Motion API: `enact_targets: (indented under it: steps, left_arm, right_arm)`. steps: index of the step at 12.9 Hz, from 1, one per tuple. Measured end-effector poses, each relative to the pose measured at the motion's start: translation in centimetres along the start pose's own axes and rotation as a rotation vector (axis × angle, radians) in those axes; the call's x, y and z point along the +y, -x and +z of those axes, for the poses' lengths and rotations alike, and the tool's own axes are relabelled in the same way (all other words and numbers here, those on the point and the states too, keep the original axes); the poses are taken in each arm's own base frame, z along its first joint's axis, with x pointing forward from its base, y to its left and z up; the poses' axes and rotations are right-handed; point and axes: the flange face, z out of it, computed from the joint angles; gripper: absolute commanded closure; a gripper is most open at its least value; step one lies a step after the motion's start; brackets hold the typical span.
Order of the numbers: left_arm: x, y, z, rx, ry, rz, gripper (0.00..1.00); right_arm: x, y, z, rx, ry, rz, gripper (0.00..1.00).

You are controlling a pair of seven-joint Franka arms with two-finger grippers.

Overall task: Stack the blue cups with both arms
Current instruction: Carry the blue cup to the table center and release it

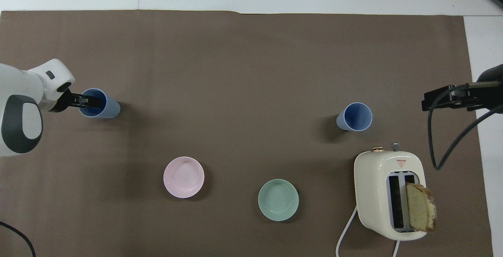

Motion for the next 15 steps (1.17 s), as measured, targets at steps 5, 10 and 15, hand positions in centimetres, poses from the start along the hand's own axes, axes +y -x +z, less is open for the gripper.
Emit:
enact_targets:
  steps: [5,10,15]
  left_arm:
    - [0.1,0.1,0.6,-0.003,0.002,0.001,1.0]
    - [2.5,-0.6,-0.8,0.024,0.006,0.035,1.0]
    - [13.5,-1.2,-2.3,0.046,0.031,0.0,1.0]
  right_arm:
    - [0.0,0.0,0.0,0.0,0.0,0.0,0.0]
    - [0.0,0.0,0.0,0.0,0.0,0.0,0.0]
    - [0.0,0.0,0.0,0.0,0.0,0.0,0.0]
